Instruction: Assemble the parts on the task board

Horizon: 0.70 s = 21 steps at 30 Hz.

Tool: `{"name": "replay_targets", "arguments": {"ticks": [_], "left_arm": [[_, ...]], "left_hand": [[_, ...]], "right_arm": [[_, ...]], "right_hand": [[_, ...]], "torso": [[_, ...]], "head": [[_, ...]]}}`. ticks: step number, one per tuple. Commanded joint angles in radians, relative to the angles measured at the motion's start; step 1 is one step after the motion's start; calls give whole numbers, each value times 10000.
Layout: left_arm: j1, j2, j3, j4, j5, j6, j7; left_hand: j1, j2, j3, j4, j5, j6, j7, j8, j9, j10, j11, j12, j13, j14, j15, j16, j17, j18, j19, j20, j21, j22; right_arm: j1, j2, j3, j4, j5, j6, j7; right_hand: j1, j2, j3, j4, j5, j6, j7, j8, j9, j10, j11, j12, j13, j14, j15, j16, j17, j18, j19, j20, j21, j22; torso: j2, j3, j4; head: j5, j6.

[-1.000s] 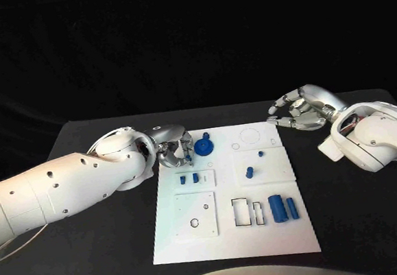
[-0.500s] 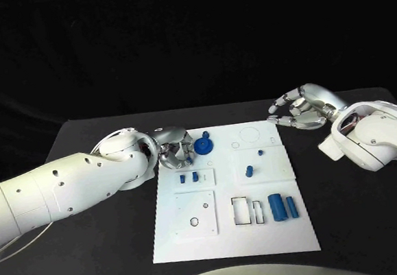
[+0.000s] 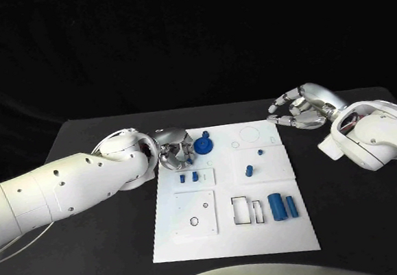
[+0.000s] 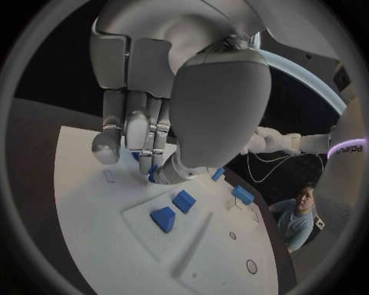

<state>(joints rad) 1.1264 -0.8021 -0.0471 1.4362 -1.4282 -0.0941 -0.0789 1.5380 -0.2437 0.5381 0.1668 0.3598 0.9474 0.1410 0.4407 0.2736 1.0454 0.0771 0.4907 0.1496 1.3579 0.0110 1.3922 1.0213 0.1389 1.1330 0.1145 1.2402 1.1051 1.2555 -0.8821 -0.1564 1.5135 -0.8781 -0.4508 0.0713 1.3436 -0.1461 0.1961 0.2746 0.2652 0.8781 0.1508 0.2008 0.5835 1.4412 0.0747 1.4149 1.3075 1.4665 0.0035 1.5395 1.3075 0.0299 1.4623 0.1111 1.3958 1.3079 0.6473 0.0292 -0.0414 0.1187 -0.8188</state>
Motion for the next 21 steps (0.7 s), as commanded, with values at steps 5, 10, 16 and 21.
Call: {"name": "replay_targets", "arguments": {"ticks": [5,10,16,21], "left_arm": [[-10,32,-6,5,68,324,-58],[-11,40,-8,0,70,351,-50],[-12,58,-12,-32,86,364,-56],[-13,61,-14,-37,116,405,-51]], "left_hand": [[-87,-24,-17,-36,20,65,3,-53,0,63,-7,-52,9,41,-20,28,-18,-124,1,26,4,-8],[-98,-21,-19,-32,17,71,4,-60,0,70,-6,-61,8,42,-20,30,-15,-121,-14,27,-7,-21],[-187,-56,-40,-15,-5,-60,33,-234,-38,42,24,-210,-14,13,6,22,-70,-112,-74,43,-54,-59],[-434,-199,-134,104,4,-193,75,-458,-89,-55,91,-439,-55,-47,68,11,-180,-95,-176,90,-157,-152]], "right_arm": [[-6,-1,0,9,-101,28,68],[-6,-2,0,8,-101,27,68],[-6,0,0,7,-101,25,71],[-6,-3,0,5,-101,24,72]], "right_hand": [[-33,71,-19,59,-14,-48,18,36,14,-38,-52,-39,1019,780,-53,-33,1452,159,14,-69,-54,1472],[-33,71,-19,59,-14,-48,18,36,14,-38,-52,-39,1019,780,-53,-33,1452,159,14,-69,-54,1472],[-33,71,-19,59,-14,-48,18,36,14,-38,-52,-39,1019,780,-53,-33,1452,159,14,-69,-54,1472],[-14,73,-34,67,-14,-59,18,49,12,-52,-54,-56,1002,775,-56,-42,1432,163,7,-72,-77,1464]], "torso": [[6,1,-4],[3,0,0],[-1,0,-6],[3,1,-6]], "head": [[8,-2],[6,-17],[3,-10],[11,-10]]}}
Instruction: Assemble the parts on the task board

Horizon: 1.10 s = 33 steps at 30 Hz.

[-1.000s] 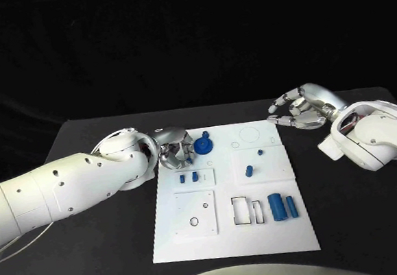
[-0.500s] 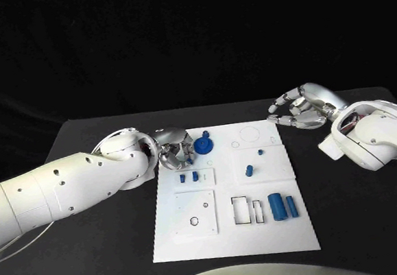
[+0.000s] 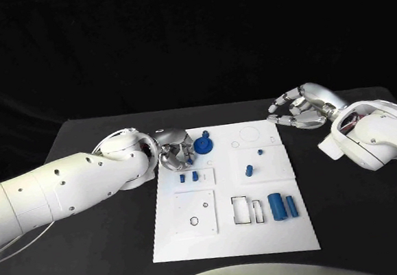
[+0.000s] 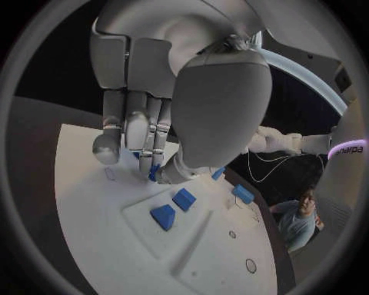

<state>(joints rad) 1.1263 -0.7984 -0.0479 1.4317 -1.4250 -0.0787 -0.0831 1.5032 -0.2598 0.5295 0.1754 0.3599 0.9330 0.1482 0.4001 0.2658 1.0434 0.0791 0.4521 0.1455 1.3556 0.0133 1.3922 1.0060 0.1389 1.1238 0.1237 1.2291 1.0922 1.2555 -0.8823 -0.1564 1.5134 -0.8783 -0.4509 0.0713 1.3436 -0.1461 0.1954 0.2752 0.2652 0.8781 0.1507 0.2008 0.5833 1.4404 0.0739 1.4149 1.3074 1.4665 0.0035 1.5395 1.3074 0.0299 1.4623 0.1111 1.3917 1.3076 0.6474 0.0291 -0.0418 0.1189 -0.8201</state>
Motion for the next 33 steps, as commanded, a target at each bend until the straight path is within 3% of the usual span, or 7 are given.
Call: {"name": "replay_targets", "arguments": {"ticks": [1,17,30,33], "left_arm": [[-12,21,-6,9,87,242,-6],[-22,-20,-6,-10,107,2,-7],[-24,-130,-1,28,153,-130,-80],[-24,-200,4,55,197,-141,-89]], "left_hand": [[-127,-71,-66,39,8,-75,11,-87,-19,-63,82,-93,-22,-39,56,6,-52,-91,-105,6,-68,-45],[-315,-228,-114,184,59,-276,125,-472,-85,-482,259,-596,-129,-181,205,-22,-301,-72,-159,114,-216,-161],[-291,-266,-557,187,72,-1108,300,-1220,-354,-1319,540,-1188,-332,-421,456,-57,-765,-23,-309,321,-455,-389],[-273,-257,-652,195,76,-1145,350,-1261,-373,-1412,562,-1219,-350,-485,474,-86,-902,-6,-369,339,-514,-458]], "right_arm": [[-6,-2,0,5,-98,24,71],[-6,-6,0,3,-98,16,73],[-6,-19,0,-11,-105,24,49],[-6,-24,0,-29,-110,32,43]], "right_hand": [[-14,73,-27,61,-14,-59,18,49,14,-44,-46,-56,1003,776,-56,-42,1433,164,7,-72,-36,1467],[-14,73,-27,61,-14,-59,18,49,14,-44,-46,-56,1003,776,-56,-42,1433,164,7,-72,-36,1467],[-1,56,-47,61,-23,-99,24,42,8,-212,-42,-253,810,724,-55,-112,1212,207,-97,-73,-217,1357],[7,53,-51,61,-26,-112,26,41,6,-313,-41,-374,693,712,-55,-129,1169,217,-121,-72,-262,1331]], "torso": [[2,3,-3],[0,-2,1],[-4,-8,6],[-2,-8,2]], "head": [[9,4],[8,25],[15,22],[12,29]]}}
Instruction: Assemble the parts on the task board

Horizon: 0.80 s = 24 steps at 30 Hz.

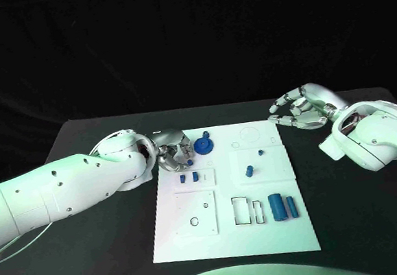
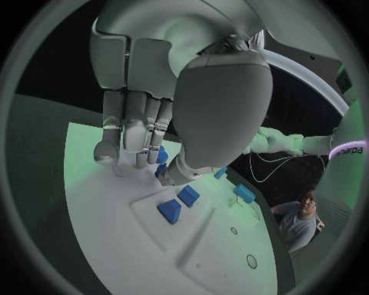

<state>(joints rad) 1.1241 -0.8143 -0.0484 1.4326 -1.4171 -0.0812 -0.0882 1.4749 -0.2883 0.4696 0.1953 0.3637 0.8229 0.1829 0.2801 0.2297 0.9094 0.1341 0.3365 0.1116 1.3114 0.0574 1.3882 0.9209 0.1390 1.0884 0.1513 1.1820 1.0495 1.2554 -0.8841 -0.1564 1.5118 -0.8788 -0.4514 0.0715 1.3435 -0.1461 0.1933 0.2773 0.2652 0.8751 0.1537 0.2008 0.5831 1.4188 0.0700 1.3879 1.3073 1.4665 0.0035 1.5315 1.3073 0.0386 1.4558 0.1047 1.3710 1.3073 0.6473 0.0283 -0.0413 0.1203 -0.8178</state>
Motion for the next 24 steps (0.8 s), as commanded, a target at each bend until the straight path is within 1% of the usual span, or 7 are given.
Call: {"name": "replay_targets", "arguments": {"ticks": [1,7,10,11,13,15,24], "left_arm": [[-2,-78,13,59,151,-112,-38],[0,-340,107,119,565,-167,104],[6,-508,188,126,1118,-389,318],[9,-575,229,119,1380,-541,429],[26,-689,296,86,2084,-885,728],[57,-802,340,39,3278,-1271,1139],[114,-1168,400,222,10504,-1750,3435]], "left_hand": [[17,31,-68,-4,39,-50,1,-68,-14,-87,14,-68,-14,-58,36,-54,-79,-1,-37,66,-63,-55],[68,72,-123,-1,50,22,5,-44,-8,-132,25,-64,-20,-111,50,-73,-163,22,-122,82,-140,-145],[223,179,-153,55,63,283,71,70,17,-285,59,-22,-49,-847,81,-576,-1503,227,-927,108,-834,-962],[224,204,-150,78,63,297,79,76,16,-262,59,8,-45,-824,77,-560,-1438,213,-888,111,-808,-921],[175,266,-109,221,65,404,91,125,20,-72,41,180,-14,-812,62,-563,-1505,219,-875,111,-838,-947],[239,278,44,364,49,504,99,175,13,-51,36,319,-27,-2120,36,-1720,-3762,460,-1947,76,-1897,-2075],[160,420,17,574,-10,682,49,394,50,519,-100,1440,271,-3160,-6,-3339,-4758,441,-2543,87,-3234,-2863]], "right_arm": [[-6,-9,0,-23,-106,45,38],[-6,-40,0,-75,-253,114,-2],[-6,-58,0,-101,-536,220,-49],[-6,-66,0,-108,-701,284,-74],[-6,-77,0,-114,-1121,469,-130],[-6,-81,0,-112,-1682,730,-194],[-41,46,0,178,-5729,1805,-801]], "right_hand": [[20,54,-34,42,-28,-98,-2,43,7,-241,-1,-278,528,687,-55,-84,1077,149,-104,-8,-138,1284],[242,115,48,24,-46,-106,-31,106,13,-1380,-43,-1928,-1022,605,-95,-235,762,230,-294,-39,-524,1072],[750,175,549,-68,-487,43,-65,110,-49,-3114,-107,-4992,-3732,409,-160,-594,-2,318,-503,-102,-963,835],[837,137,717,-59,-520,107,-87,91,-79,-3534,-108,-5916,-4526,367,-170,-695,-190,331,-532,-118,-1040,798],[1158,-170,1443,-67,-638,351,-82,5,-181,-3791,-107,-7886,-6120,274,-171,-994,-697,374,-638,-128,-1325,663],[1200,-447,1925,-96,-700,514,-38,-64,-236,-3697,39,-9234,-7325,285,-106,-1067,-777,390,-655,-94,-1437,626],[966,-1024,2626,-494,-763,688,34,-400,-462,-3601,221,-11590,-9633,311,88,-1077,-744,395,-630,92,-1530,659]], "torso": [[-2,-2,-5],[-8,-3,5],[-13,1,13],[-13,2,13],[-13,2,13],[-11,0,5],[11,-10,-18]], "head": [[-5,7],[-7,33],[-30,50],[-27,53],[-54,88],[-107,120],[-418,230]]}}
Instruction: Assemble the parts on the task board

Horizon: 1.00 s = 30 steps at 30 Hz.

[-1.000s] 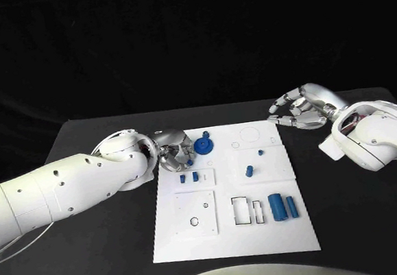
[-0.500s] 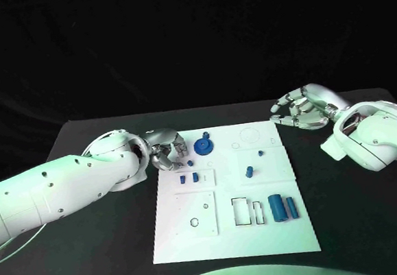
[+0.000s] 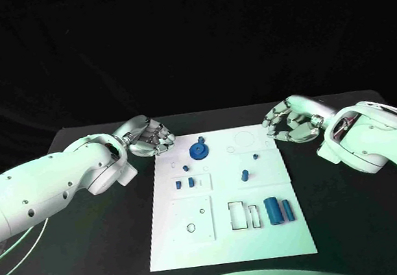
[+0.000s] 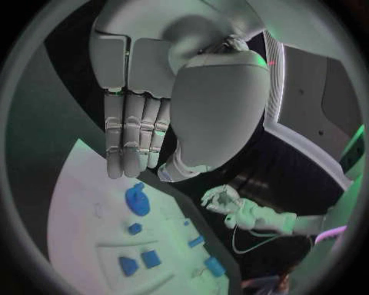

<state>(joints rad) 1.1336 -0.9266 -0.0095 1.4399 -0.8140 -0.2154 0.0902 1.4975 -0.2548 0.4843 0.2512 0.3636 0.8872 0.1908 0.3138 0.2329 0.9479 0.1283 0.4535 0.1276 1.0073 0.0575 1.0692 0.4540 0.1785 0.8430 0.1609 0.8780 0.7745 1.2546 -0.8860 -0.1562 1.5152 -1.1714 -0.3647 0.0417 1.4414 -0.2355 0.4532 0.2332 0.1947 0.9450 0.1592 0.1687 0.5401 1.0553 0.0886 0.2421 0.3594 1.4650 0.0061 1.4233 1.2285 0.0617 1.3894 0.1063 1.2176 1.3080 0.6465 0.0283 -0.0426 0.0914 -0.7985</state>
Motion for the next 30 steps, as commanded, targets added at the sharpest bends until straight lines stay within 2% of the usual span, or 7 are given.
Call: {"name": "replay_targets", "arguments": {"ticks": [1,6,11,17,23,30], "left_arm": [[21,-74,13,205,4886,-357,1805],[20,-172,14,510,6165,-135,2377],[17,-222,14,710,6688,-19,2700],[16,-250,14,805,7056,13,2939],[16,-289,14,913,7169,25,3031],[17,-332,15,1016,7203,11,3051]], "left_hand": [[-93,105,-182,23,-10,63,-49,91,32,141,-56,380,158,-159,-13,-206,-125,46,-104,-8,-287,-171],[-119,145,-321,14,-9,63,-80,155,57,129,-94,676,291,-211,-30,-310,-201,48,-73,-14,-508,-319],[-95,159,-344,-9,-10,58,-81,169,61,95,-96,733,316,-213,-34,-328,-216,49,-48,-20,-550,-349],[-84,160,-367,-24,-13,54,-83,177,65,68,-96,766,331,-212,-34,-337,-225,49,-30,-23,-577,-369],[-68,167,-378,-42,-11,49,-83,183,67,49,-96,789,342,-210,-36,-343,-231,50,-15,-26,-594,-382],[-63,164,-388,-51,-11,43,-78,184,67,37,-95,802,347,-210,-36,-346,-235,49,-7,-28,-603,-389]], "right_arm": [[-44,90,-2,191,-3154,1007,-594],[-102,238,-7,373,-4664,1264,-1071],[-147,403,-24,427,-5506,1404,-1445],[-229,619,-45,377,-6008,1449,-1760],[-331,839,-59,191,-6234,1466,-1904],[-492,1115,-74,-39,-6298,1463,-1919]], "right_hand": [[-61,-169,18,-64,-72,-10,-25,-100,-51,37,41,-199,-235,328,66,8,50,163,39,81,5,659],[-151,-256,-9,-112,-119,38,-60,-126,-88,66,35,-337,-419,353,79,50,131,153,78,69,63,703],[-228,-324,-36,-172,-101,90,-55,-156,-132,-21,65,-521,-629,358,97,58,142,145,98,65,81,729],[-244,-323,-38,-211,-96,101,-21,-182,-160,-65,94,-601,-728,384,126,106,245,126,145,69,164,782],[-227,-296,-9,-263,-53,117,8,-206,-189,-75,116,-659,-818,401,143,138,298,107,187,86,235,829],[-193,-190,95,-352,31,271,-1,-181,-214,21,115,-707,-965,425,148,190,386,87,246,106,337,899]], "torso": [[14,-10,9],[4,-6,22],[4,-21,9],[9,-22,10],[29,-28,44],[36,-18,28]], "head": [[-191,37],[-268,35],[-291,35],[-318,31],[-353,13],[-295,-34]]}}
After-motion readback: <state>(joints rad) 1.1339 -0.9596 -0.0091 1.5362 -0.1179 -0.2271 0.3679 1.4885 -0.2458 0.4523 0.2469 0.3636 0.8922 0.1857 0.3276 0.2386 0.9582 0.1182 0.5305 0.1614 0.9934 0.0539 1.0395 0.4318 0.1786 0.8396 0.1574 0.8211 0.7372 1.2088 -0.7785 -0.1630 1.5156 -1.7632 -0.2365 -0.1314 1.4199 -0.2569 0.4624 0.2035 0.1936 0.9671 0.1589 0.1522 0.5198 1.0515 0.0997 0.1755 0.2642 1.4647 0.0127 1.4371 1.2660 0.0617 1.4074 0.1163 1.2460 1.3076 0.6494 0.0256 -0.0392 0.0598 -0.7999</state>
